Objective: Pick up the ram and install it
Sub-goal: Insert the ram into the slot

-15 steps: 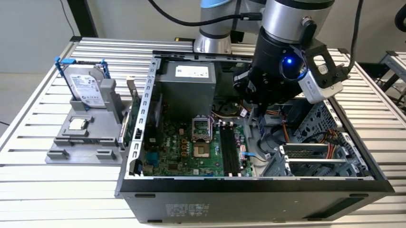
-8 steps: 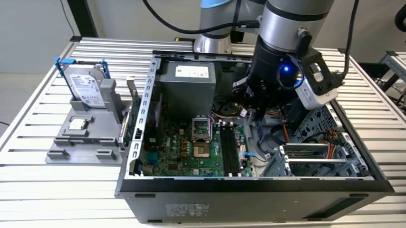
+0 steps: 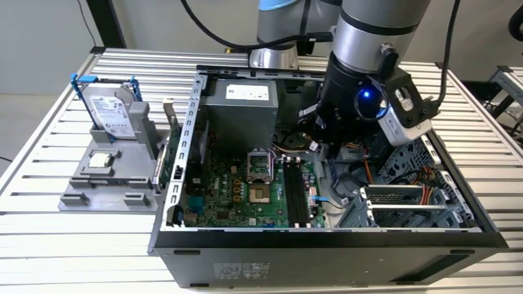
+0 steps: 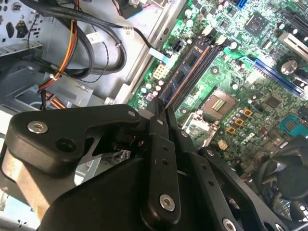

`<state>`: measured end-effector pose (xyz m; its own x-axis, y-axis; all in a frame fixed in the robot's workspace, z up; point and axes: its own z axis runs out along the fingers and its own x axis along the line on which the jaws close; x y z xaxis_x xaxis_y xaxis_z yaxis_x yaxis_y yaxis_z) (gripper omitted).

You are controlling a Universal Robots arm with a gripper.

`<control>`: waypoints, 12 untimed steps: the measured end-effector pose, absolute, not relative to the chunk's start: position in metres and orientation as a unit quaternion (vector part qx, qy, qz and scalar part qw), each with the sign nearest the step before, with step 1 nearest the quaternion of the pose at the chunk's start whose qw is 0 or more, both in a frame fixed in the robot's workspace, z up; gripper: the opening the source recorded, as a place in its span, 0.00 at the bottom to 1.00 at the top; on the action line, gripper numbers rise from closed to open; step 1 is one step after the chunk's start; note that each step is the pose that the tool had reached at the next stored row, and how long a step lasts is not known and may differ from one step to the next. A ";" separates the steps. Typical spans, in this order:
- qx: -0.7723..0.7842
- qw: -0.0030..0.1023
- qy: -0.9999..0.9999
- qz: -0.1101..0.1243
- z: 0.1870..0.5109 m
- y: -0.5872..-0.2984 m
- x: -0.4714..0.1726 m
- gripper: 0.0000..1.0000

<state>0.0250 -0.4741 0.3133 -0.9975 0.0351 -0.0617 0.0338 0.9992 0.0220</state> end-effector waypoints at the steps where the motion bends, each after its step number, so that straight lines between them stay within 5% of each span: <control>1: 0.017 0.031 0.999 0.010 0.311 -0.474 0.025 0.00; 12: 0.020 0.031 0.999 0.010 0.292 -0.474 0.017 0.00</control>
<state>0.0172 -0.4739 0.2916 -0.9974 0.0399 -0.0606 0.0386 0.9990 0.0217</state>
